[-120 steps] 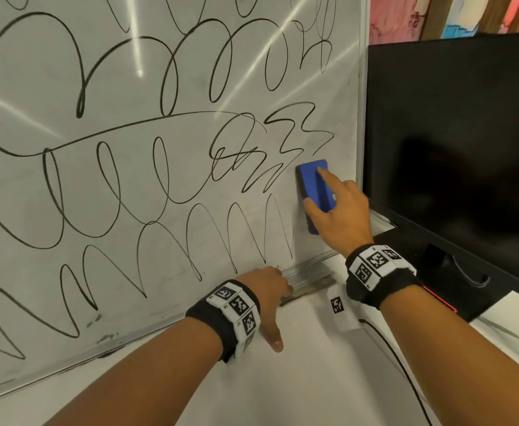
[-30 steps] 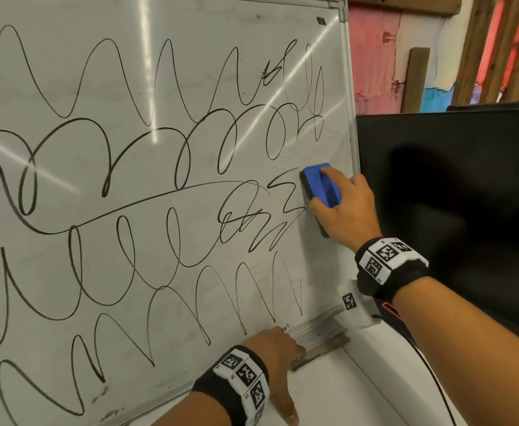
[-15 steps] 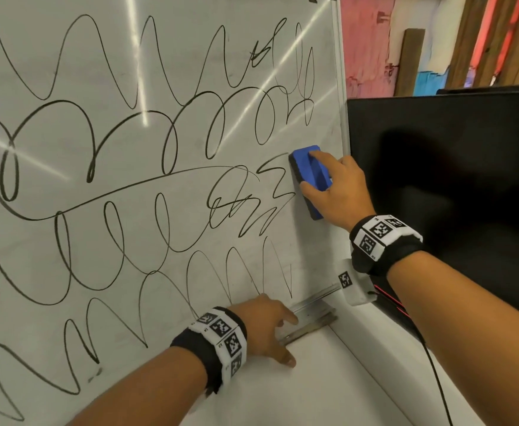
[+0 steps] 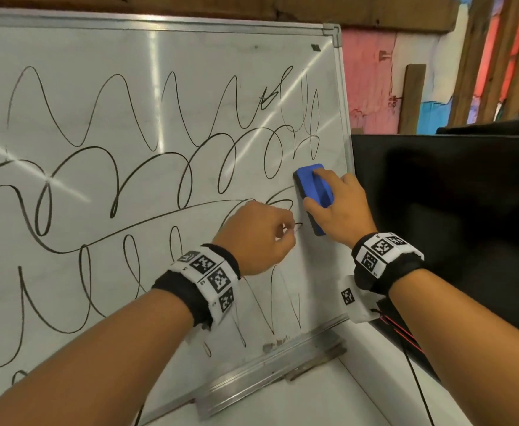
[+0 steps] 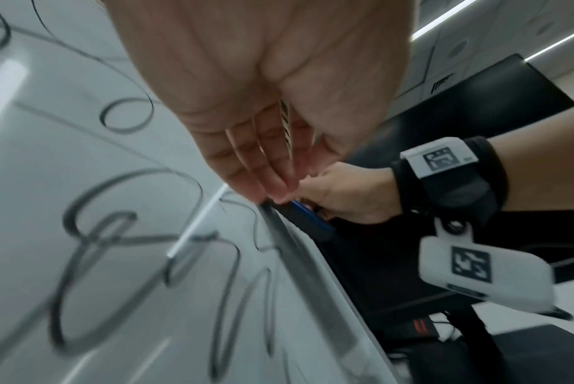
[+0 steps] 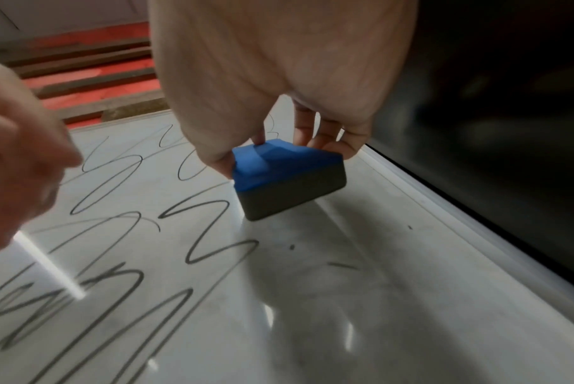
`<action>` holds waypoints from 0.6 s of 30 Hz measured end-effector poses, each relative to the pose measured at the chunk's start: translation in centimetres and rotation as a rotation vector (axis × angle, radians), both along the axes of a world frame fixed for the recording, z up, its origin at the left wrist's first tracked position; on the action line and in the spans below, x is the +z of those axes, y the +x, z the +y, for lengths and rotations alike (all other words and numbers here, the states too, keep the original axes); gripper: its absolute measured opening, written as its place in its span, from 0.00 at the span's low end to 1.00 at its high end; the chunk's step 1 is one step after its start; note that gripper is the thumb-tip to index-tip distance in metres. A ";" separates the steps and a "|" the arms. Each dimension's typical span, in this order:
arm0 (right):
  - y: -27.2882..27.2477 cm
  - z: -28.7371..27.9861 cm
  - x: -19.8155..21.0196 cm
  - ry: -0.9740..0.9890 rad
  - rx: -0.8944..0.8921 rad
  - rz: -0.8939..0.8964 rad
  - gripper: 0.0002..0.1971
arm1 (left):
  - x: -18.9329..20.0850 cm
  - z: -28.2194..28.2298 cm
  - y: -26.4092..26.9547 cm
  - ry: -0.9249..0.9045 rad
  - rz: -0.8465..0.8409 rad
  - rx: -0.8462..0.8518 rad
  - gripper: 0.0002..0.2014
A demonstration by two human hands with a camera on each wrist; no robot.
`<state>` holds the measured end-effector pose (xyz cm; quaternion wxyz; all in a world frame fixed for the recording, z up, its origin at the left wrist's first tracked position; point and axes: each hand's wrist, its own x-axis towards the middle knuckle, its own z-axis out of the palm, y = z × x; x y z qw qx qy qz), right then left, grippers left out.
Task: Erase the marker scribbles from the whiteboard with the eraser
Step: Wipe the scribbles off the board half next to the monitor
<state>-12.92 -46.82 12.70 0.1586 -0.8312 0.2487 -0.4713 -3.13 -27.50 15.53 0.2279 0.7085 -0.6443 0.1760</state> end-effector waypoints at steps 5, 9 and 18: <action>0.2 0.0 0.9 0.016 0.012 -0.008 0.32 | 6.9 0.4 1.6 -0.233 -0.163 0.106 0.14; -0.6 -0.5 -1.0 0.059 0.031 0.024 0.31 | 12.1 0.1 3.7 -0.259 -0.300 0.231 0.15; 0.4 -1.7 3.2 0.025 0.042 -0.072 0.32 | 16.5 -1.8 7.3 -0.281 -0.492 0.399 0.22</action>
